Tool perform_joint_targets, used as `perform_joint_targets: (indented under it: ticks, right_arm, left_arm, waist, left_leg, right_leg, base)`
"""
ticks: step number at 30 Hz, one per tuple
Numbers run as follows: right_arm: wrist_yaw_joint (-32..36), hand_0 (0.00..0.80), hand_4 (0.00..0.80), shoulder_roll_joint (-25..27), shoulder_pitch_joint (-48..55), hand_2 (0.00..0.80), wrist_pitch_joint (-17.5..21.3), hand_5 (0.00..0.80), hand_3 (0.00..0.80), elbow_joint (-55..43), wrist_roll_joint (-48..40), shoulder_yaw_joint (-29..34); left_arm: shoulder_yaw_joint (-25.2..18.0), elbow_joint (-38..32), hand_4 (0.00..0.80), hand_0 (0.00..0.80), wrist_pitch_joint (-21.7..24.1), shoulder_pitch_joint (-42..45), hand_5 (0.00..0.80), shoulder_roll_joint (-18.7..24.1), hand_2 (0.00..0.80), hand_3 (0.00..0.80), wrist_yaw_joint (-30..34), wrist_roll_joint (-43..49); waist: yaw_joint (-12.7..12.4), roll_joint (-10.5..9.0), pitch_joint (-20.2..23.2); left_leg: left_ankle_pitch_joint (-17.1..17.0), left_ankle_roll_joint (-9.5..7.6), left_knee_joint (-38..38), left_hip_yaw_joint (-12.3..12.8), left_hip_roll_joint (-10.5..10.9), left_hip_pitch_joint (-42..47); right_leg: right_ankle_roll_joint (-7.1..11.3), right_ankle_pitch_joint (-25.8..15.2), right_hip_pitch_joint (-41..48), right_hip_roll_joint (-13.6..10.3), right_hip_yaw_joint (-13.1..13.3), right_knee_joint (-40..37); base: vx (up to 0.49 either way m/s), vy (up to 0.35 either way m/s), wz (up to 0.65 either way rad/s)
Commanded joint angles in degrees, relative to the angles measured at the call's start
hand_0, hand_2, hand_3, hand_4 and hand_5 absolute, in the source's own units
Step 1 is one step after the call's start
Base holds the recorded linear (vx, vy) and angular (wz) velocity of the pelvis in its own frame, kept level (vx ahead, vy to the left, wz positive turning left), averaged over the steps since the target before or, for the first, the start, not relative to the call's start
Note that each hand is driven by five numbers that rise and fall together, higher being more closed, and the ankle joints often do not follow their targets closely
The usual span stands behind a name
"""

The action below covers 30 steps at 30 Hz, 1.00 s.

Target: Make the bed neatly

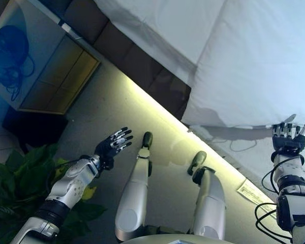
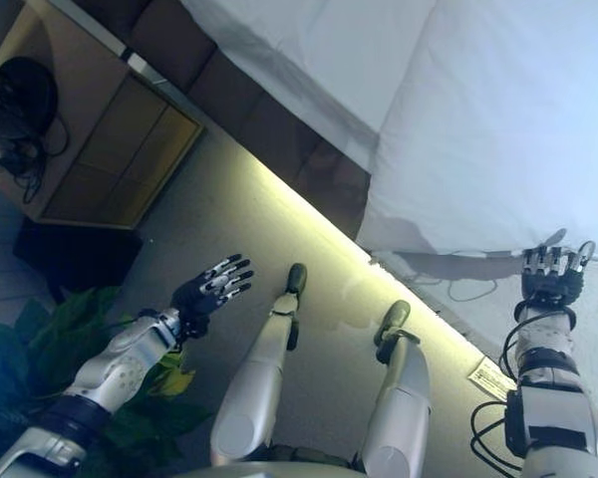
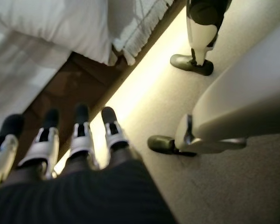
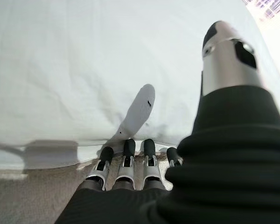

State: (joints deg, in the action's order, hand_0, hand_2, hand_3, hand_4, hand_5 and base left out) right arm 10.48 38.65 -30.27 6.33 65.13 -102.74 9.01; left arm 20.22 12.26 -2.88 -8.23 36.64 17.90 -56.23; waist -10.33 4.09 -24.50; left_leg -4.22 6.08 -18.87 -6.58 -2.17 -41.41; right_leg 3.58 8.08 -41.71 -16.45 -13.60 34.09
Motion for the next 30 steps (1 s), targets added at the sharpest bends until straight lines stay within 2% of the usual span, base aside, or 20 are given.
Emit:
perform_joint_targets:
  ticks: [1, 5, 10, 15, 23, 30]
  right_arm:
    - [-3.1, 0.0, 0.0, 5.6, 1.7, 0.0, 0.6, 0.0, 0.0, 1.2, -2.8, 3.2]
    - [-3.0, 0.0, 0.0, 5.3, 2.8, 0.0, 0.5, 0.0, 0.0, 1.3, -4.9, 4.4]
    - [-1.6, 0.0, 0.0, 1.1, 8.0, 0.0, 0.6, 0.0, 0.0, -0.8, -5.6, 5.6]
    - [1.3, 0.0, 0.0, 0.2, 10.8, 0.0, -2.1, 0.0, 0.0, 3.1, -10.3, 7.6]
    - [3.1, 0.0, 0.0, 2.0, 11.1, 0.0, -3.0, 0.0, 0.0, 4.8, -9.1, 8.8]
    - [3.7, 0.0, 0.0, 4.7, 8.9, 0.0, -3.6, 0.0, 0.0, 5.0, -8.7, 8.9]
  left_arm:
    - [0.3, -2.9, 0.0, 0.0, 2.6, 0.8, 0.0, 0.8, 0.0, 0.0, 0.4, -3.6]
    - [0.7, -2.3, 0.0, 0.0, 2.8, 0.4, 0.0, 1.1, 0.0, 0.0, 0.4, -4.0]
    - [-0.1, -1.7, 0.0, 0.0, 3.5, 1.6, 0.0, 0.1, 0.0, 0.0, 1.0, -3.0]
    - [0.2, -0.2, 0.0, 0.0, 4.2, 0.8, 0.0, 0.0, 0.0, 0.0, 1.3, -2.9]
    - [0.6, -0.4, 0.0, 0.0, 3.9, 0.4, 0.0, 0.5, 0.0, 0.0, 1.4, -3.1]
    - [0.5, -1.0, 0.0, 0.0, 3.5, 0.8, 0.0, 1.2, 0.0, 0.0, 1.7, -3.4]
  waist:
    - [0.1, -0.61, 3.8]
    - [0.5, -0.85, 3.8]
    - [1.2, -1.28, 3.9]
    - [1.8, -1.44, 4.2]
    - [2.0, -1.09, 3.6]
    - [0.9, -0.37, 3.0]
  left_leg:
    - [4.2, -0.23, -8.0, -0.3, -2.0, -4.4]
    - [4.5, -0.15, -8.3, -0.5, -1.9, -4.6]
    - [4.7, -0.26, -8.1, -0.3, -1.8, -4.0]
    - [4.8, -0.27, -7.4, 0.2, -1.7, -3.2]
    - [5.0, -0.25, -7.2, 0.2, -1.3, -2.9]
    - [4.2, -0.56, -6.6, 0.2, -1.0, -3.0]
  right_leg:
    - [6.28, -12.6, -0.6, -3.0, 3.6, -12.0]
    - [6.42, -12.8, -1.4, -2.7, 4.2, -11.5]
    - [6.72, -13.2, -1.4, -2.6, 4.7, -11.5]
    - [7.21, -13.8, -0.9, -2.6, 4.8, -12.5]
    - [7.53, -14.1, -0.8, -2.7, 5.0, -12.9]
    - [7.37, -13.7, -1.0, -3.5, 3.8, -11.8]
  base:
    - [0.032, -0.028, 0.0]
    - [0.0, 0.0, 0.0]
    - [0.006, 0.001, 0.0]
    - [0.0, 0.0, 0.0]
    - [0.005, -0.006, -0.03]
    - [0.005, -0.003, 0.0]
